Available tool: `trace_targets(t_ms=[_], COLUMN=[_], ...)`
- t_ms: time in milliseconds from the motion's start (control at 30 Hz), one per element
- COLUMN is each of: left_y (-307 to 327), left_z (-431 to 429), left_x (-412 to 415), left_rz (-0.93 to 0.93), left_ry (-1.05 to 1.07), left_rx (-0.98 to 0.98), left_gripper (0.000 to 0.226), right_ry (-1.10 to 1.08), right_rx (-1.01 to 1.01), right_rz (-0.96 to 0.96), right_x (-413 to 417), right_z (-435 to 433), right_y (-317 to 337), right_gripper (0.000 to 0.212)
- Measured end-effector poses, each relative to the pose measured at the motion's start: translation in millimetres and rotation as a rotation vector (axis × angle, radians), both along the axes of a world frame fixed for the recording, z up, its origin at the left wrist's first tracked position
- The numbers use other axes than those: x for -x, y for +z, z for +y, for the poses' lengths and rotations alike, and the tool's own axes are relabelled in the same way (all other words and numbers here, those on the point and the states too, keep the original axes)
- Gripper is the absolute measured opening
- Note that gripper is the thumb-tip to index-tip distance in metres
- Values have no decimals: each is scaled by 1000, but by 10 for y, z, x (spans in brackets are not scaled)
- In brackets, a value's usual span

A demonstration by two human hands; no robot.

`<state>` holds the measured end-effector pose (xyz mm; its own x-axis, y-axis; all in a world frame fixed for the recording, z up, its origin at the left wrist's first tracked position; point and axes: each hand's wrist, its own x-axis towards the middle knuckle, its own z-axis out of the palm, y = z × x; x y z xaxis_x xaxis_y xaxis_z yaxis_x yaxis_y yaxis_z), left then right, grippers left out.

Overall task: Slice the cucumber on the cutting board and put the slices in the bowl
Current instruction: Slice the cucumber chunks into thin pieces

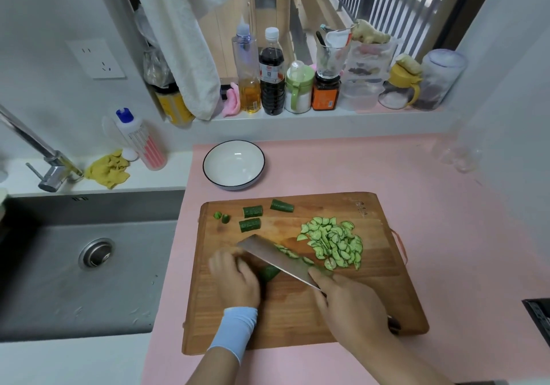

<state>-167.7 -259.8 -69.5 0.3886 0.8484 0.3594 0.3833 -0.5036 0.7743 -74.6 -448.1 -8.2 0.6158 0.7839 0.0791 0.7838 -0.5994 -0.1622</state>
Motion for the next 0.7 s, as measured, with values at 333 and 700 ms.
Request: trace_targets(t_ms=[333, 700], left_y=[558, 570], left_z=[155, -118], left_x=[-867, -1328], left_rz=[814, 551], left_ry=[-595, -559], left_rx=[136, 403], left_gripper=[25, 23], right_ry=[38, 10], right_rx=[56, 153], right_rz=[-63, 35], right_x=[-324, -433], right_z=[-35, -17], right_y=[36, -22], right_gripper=[41, 56])
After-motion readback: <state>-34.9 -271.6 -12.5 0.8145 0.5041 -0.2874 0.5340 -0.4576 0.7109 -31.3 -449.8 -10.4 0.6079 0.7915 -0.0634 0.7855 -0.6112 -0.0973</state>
